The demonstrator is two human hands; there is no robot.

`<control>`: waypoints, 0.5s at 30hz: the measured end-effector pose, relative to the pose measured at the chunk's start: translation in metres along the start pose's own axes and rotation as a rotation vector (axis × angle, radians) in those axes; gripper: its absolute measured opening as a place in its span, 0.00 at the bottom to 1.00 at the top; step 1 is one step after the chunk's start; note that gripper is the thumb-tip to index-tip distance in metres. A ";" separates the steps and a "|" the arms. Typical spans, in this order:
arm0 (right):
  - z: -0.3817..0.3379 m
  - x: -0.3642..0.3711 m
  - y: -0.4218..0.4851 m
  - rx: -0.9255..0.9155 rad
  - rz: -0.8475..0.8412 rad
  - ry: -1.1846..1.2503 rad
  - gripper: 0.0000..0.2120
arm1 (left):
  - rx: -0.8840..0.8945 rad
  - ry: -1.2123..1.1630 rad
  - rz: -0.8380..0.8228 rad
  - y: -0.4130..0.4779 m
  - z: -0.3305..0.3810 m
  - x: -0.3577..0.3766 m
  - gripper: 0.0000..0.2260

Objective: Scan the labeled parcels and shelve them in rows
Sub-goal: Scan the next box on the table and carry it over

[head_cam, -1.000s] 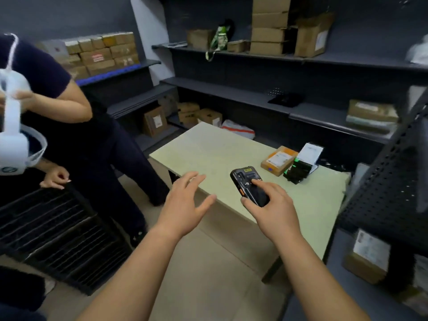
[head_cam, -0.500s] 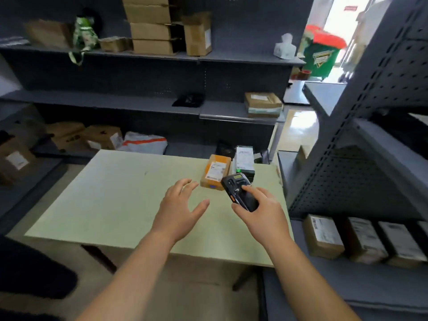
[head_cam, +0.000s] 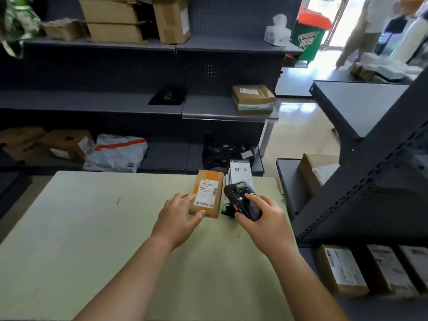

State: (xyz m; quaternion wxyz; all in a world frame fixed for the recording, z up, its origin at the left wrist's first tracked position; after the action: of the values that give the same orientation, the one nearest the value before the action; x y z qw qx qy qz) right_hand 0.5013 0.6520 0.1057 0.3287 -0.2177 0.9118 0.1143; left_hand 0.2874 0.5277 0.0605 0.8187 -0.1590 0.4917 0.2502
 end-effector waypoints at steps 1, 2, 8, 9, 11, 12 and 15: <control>0.003 0.003 0.010 0.007 -0.016 -0.018 0.25 | -0.003 0.013 -0.028 0.012 -0.003 0.010 0.27; 0.006 0.007 0.017 0.015 -0.027 -0.031 0.25 | -0.006 0.024 -0.051 0.022 -0.006 0.020 0.27; 0.032 0.024 0.048 0.080 -0.028 -0.099 0.26 | -0.031 0.076 -0.140 0.072 -0.026 0.076 0.28; 0.035 0.026 0.052 0.085 -0.015 -0.105 0.26 | -0.041 0.090 -0.153 0.078 -0.031 0.085 0.28; 0.038 0.027 0.059 0.089 0.016 -0.111 0.26 | -0.070 0.128 -0.176 0.088 -0.041 0.104 0.29; 0.039 0.027 0.061 0.089 0.031 -0.113 0.26 | -0.082 0.150 -0.185 0.092 -0.044 0.113 0.30; 0.042 0.027 0.065 0.079 0.054 -0.127 0.26 | -0.097 0.197 -0.216 0.104 -0.048 0.137 0.32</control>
State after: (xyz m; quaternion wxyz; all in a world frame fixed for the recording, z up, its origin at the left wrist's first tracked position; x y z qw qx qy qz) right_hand 0.4747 0.7149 0.0604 0.3911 -0.1721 0.8985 0.1008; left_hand 0.2468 0.6240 -0.0847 0.7800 -0.2742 0.5370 0.1674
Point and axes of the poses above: each hand's wrist, its own y-axis towards the middle knuckle, its own x-axis out of the palm, z = x × y, the point moved 10 cm from there along y, towards the middle knuckle, and after that the axes turned 4 degrees about y, right-handed, at the moved point
